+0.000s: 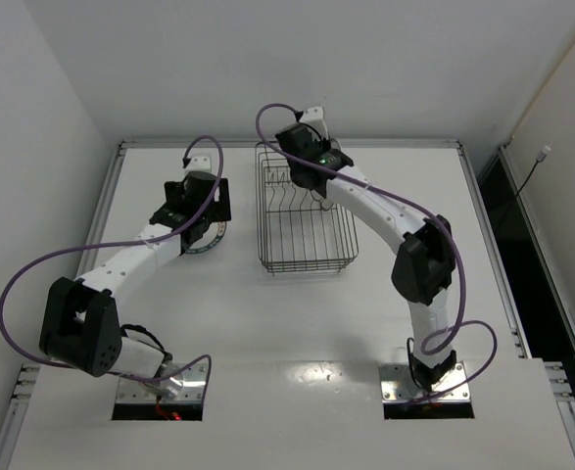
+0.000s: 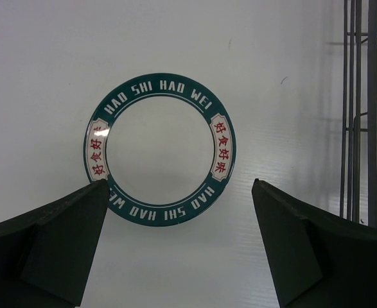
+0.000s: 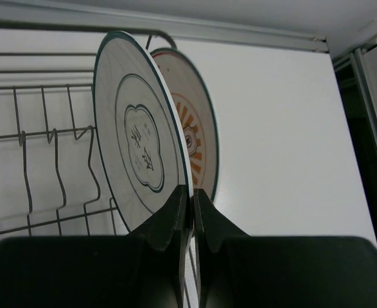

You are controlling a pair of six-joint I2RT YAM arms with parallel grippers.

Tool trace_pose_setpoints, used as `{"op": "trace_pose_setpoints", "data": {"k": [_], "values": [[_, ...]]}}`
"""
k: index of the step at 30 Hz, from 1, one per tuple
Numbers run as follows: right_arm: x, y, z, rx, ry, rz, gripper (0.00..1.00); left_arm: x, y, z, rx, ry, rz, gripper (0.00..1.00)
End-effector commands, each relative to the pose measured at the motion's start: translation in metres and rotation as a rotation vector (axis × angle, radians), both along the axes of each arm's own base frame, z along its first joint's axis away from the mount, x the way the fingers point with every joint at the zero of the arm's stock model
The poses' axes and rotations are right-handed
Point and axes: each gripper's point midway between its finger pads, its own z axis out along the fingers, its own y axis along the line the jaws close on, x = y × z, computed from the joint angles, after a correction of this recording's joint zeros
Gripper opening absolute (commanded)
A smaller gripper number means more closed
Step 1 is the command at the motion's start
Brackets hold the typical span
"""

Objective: Load the plates into the dish rack

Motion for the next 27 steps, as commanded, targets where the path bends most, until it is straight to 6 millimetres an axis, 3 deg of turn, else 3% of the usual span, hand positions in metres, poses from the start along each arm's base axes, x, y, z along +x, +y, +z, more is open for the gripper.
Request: {"op": "trace_pose_setpoints", "data": {"k": [1, 3, 6, 11, 16, 18, 21, 23, 24, 25, 27], "values": [[-0.008, -0.022, 0.089, 0.025, -0.195, -0.057, 0.00, 0.010, -0.006, 0.018, -0.024, -0.049, 0.000, 0.92], [-0.008, -0.025, 0.101, 0.023, -0.221, -0.076, 0.00, 0.010, -0.006, 0.018, -0.024, -0.049, 0.000, 0.92], [-0.006, -0.029, 0.097, 0.006, -0.209, -0.080, 0.00, 0.010, -0.006, 0.018, -0.024, -0.049, 0.000, 0.92], [0.004, -0.023, 0.052, -0.024, -0.126, -0.063, 0.00, 0.010, -0.006, 0.018, -0.024, -0.049, 0.000, 0.92], [0.006, -0.012, -0.008, -0.043, -0.004, -0.032, 0.00, 0.010, -0.006, 0.018, -0.024, -0.049, 0.000, 0.92], [0.004, -0.017, -0.030, -0.042, 0.034, -0.040, 0.00, 0.010, -0.005, 0.018, -0.019, -0.051, 0.007, 0.92], [0.001, -0.014, -0.038, -0.019, 0.041, -0.016, 0.00, 0.010, -0.005, 0.018, -0.019, -0.051, 0.007, 0.92], [0.002, -0.011, -0.032, 0.000, 0.027, -0.008, 0.06, 0.010, -0.005, 0.018, -0.019, -0.051, 0.007, 0.92], [0.001, -0.012, -0.025, 0.005, 0.021, -0.007, 0.12, 0.010, -0.005, 0.018, -0.019, -0.051, 0.007, 0.92], [0.001, -0.013, -0.020, 0.010, 0.013, -0.007, 0.25, 0.010, -0.005, 0.018, -0.019, -0.051, 0.007, 0.92], [-0.003, -0.015, -0.003, 0.019, 0.000, -0.007, 0.33, 0.010, -0.006, 0.014, -0.012, -0.038, -0.006, 0.92]]}}
